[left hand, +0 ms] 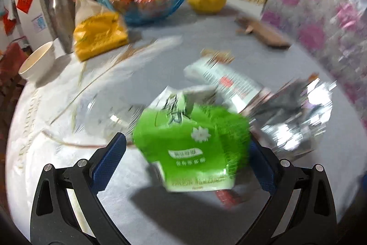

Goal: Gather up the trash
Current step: 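Grasp the red chip bag with the right tool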

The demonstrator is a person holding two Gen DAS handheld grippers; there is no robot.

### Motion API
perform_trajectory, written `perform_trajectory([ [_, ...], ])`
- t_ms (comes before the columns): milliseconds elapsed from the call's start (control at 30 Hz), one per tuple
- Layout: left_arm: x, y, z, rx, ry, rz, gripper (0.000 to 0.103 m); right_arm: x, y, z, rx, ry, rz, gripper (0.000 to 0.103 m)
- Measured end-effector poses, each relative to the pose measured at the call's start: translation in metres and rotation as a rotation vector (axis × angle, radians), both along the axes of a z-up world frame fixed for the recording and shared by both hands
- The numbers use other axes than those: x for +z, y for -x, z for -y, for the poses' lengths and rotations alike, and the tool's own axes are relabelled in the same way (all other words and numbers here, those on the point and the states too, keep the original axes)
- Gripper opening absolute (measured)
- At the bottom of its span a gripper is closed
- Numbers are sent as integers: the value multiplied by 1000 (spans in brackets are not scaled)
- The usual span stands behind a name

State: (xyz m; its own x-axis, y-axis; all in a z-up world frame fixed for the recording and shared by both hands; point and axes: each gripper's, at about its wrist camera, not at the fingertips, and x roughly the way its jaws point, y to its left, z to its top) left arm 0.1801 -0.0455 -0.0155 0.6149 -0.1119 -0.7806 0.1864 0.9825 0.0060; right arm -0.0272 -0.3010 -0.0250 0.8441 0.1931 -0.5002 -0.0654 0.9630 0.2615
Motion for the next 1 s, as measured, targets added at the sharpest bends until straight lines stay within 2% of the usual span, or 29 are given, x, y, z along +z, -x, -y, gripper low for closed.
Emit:
perform_trajectory([
  [67, -3, 6, -9, 21, -35, 2, 96, -2, -1, 3, 3, -13, -8, 97],
  [267, -5, 34, -49, 50, -13, -9, 96, -4, 1, 7, 11, -38, -7, 97],
  [467, -9, 41, -78, 70, 145, -72, 96, 0, -6, 0, 50, -61, -21, 97],
  [567, -10, 42, -78, 94, 133, -64, 96, 7, -23, -13, 100, -71, -35, 97],
  [767, -11, 42, -77, 99, 116, -65, 96, 27, -80, -49, 184, -10, -37, 97],
  [1000, -11, 42, -76, 99, 95, -66, 96, 25, -142, -63, 226, -103, -121, 97],
])
